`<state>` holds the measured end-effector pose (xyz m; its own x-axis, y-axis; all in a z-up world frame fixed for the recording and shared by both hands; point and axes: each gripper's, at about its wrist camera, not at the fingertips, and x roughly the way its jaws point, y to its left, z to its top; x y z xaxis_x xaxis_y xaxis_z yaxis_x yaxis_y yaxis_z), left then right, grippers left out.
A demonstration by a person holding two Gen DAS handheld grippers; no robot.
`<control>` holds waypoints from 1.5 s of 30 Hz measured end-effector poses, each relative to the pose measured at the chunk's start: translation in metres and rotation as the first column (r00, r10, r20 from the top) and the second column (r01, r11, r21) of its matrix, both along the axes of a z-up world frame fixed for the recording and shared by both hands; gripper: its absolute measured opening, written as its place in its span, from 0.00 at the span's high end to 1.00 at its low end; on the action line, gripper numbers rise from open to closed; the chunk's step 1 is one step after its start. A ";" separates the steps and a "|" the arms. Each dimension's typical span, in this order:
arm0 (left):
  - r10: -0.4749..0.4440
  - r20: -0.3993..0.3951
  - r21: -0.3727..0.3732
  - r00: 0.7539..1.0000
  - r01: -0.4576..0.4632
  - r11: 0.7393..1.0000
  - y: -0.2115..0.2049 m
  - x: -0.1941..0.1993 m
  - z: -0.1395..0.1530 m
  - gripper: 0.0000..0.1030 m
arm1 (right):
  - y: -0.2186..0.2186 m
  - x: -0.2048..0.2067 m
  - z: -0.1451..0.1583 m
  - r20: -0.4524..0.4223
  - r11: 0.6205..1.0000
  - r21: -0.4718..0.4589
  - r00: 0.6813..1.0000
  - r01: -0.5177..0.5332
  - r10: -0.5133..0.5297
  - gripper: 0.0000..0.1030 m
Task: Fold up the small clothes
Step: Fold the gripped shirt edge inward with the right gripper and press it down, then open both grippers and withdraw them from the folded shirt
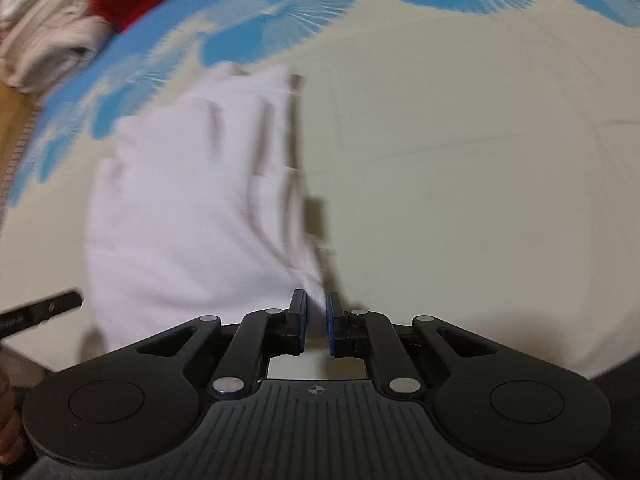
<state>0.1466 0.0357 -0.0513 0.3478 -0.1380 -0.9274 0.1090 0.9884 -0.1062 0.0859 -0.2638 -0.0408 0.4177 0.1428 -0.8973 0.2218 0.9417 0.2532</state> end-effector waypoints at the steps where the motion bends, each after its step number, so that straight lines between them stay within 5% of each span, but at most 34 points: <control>1: -0.002 -0.023 0.036 1.000 0.003 0.999 0.001 -0.001 -0.005 0.66 | -0.001 -0.001 0.004 0.011 1.000 -0.019 1.000 0.005 -0.005 0.76; 4: 0.033 0.033 -0.026 0.999 -0.032 0.999 0.011 -0.002 0.009 0.66 | -0.006 -0.005 0.023 0.102 0.994 -0.103 0.994 0.046 -0.035 0.73; 7: 0.052 0.123 -0.163 0.991 -0.032 0.986 0.020 -0.005 0.032 0.64 | -0.017 -0.010 0.039 0.212 0.996 -0.051 0.975 0.073 -0.061 0.69; 11: 0.017 0.086 -0.231 0.996 0.004 0.973 0.012 -0.005 0.026 0.64 | -0.015 0.000 0.037 0.226 0.999 0.014 0.973 0.035 -0.037 0.50; 14: -0.070 0.004 -0.142 0.998 0.070 0.987 -0.006 -0.004 0.003 0.62 | -0.008 0.012 0.020 0.171 0.997 0.075 0.985 -0.004 -0.009 0.43; 16: -0.105 -0.030 -0.060 0.994 0.103 0.993 -0.014 -0.005 -0.010 0.44 | 0.001 0.017 0.012 0.141 0.998 0.056 0.990 -0.024 0.015 0.43; 19: -0.098 -0.044 -0.046 0.994 0.096 0.994 -0.013 -0.005 -0.012 0.41 | 0.007 0.025 0.001 0.106 0.999 0.029 0.994 -0.029 0.026 0.44; 21: -0.094 -0.046 -0.051 0.995 0.092 0.994 -0.010 -0.005 -0.013 0.41 | 0.008 0.027 -0.002 0.096 0.999 0.046 0.995 -0.027 0.022 0.47; 24: -0.099 -0.042 -0.045 0.994 0.097 0.994 -0.012 -0.009 -0.012 0.41 | 0.015 0.029 -0.005 0.099 0.997 0.044 0.994 -0.058 0.054 0.85; 25: -0.101 -0.041 -0.043 0.994 0.099 0.994 -0.013 -0.009 -0.011 0.41 | 0.018 0.030 -0.005 0.102 0.997 0.022 0.993 -0.069 0.066 0.88; 30: -0.102 -0.036 -0.040 0.994 0.101 0.994 -0.014 -0.008 -0.012 0.42 | 0.020 0.029 -0.007 0.093 0.997 0.014 0.993 -0.073 0.072 0.92; 34: -0.135 -0.010 -0.063 0.991 0.134 0.989 -0.018 -0.010 -0.008 0.73 | 0.019 0.028 -0.010 0.063 0.997 0.038 0.996 -0.069 0.067 0.94; 41: -0.092 0.020 -0.037 0.996 0.093 0.995 -0.011 -0.003 -0.003 0.70 | 0.025 0.020 -0.011 0.034 0.996 0.057 0.997 -0.073 0.071 0.94; 45: -0.142 0.064 0.008 0.988 0.142 0.990 -0.016 -0.014 0.004 0.68 | 0.028 0.015 -0.008 0.064 0.997 0.032 0.996 -0.070 0.067 0.93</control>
